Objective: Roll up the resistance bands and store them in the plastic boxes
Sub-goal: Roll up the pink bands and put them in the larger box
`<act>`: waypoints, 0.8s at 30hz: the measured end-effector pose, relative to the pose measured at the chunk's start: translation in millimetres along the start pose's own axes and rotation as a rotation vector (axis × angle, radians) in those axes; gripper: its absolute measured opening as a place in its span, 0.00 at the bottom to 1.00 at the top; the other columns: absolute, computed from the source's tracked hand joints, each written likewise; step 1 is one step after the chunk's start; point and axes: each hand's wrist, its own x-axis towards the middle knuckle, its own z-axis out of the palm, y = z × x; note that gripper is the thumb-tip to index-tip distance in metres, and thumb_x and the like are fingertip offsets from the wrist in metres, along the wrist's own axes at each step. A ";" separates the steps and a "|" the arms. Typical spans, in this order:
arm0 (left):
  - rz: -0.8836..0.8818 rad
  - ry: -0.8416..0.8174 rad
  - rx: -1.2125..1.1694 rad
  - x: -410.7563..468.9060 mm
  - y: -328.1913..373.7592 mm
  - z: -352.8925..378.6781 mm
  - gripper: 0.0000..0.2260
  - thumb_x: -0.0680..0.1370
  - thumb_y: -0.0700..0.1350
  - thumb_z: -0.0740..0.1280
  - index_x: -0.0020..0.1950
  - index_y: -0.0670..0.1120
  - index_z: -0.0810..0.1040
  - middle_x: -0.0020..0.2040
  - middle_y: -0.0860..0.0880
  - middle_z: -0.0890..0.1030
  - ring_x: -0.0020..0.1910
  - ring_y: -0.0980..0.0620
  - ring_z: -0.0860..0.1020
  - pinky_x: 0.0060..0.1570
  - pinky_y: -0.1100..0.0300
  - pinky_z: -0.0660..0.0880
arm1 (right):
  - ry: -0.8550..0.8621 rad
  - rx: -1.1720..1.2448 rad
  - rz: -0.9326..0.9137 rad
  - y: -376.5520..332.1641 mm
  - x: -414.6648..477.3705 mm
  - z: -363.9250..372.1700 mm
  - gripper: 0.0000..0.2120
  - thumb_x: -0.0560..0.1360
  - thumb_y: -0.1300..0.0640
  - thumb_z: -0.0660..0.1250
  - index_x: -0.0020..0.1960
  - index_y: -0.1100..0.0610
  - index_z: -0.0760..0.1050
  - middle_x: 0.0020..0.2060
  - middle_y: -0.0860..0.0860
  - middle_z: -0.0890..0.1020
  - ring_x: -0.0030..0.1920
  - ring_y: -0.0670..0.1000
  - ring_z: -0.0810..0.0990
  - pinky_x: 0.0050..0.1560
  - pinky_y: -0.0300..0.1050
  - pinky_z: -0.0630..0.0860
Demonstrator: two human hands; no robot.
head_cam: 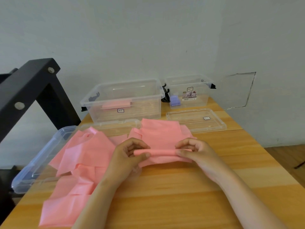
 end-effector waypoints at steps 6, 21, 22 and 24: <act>-0.052 -0.039 0.030 -0.4 -4.3 1.7 0.03 0.75 0.36 0.69 0.48 0.40 0.78 0.31 0.42 0.70 0.21 0.52 0.64 0.21 0.65 0.61 | 0.067 0.037 -0.106 -4.2 -2.0 1.8 0.07 0.68 0.66 0.75 0.41 0.55 0.81 0.39 0.47 0.84 0.42 0.44 0.81 0.43 0.34 0.75; 0.124 0.003 0.131 -0.2 3.3 1.1 0.06 0.74 0.33 0.69 0.45 0.43 0.76 0.35 0.58 0.76 0.32 0.64 0.71 0.34 0.72 0.67 | -0.085 -0.037 -0.039 -8.7 -6.4 1.6 0.05 0.69 0.50 0.71 0.40 0.51 0.80 0.37 0.44 0.80 0.39 0.42 0.77 0.37 0.34 0.68; 0.115 -0.001 0.105 -0.6 3.8 0.7 0.06 0.74 0.33 0.69 0.45 0.42 0.76 0.35 0.58 0.76 0.32 0.64 0.71 0.33 0.72 0.66 | -0.081 -0.044 -0.034 -8.1 -6.3 1.0 0.03 0.71 0.52 0.72 0.41 0.52 0.79 0.38 0.44 0.80 0.39 0.42 0.77 0.37 0.34 0.68; 0.086 -0.018 0.076 -1.5 3.0 -0.4 0.07 0.73 0.32 0.70 0.45 0.42 0.76 0.33 0.58 0.76 0.31 0.63 0.70 0.32 0.72 0.65 | -0.054 -0.071 -0.037 -6.4 -5.4 0.4 0.02 0.72 0.56 0.72 0.43 0.51 0.79 0.39 0.45 0.80 0.40 0.43 0.77 0.37 0.35 0.68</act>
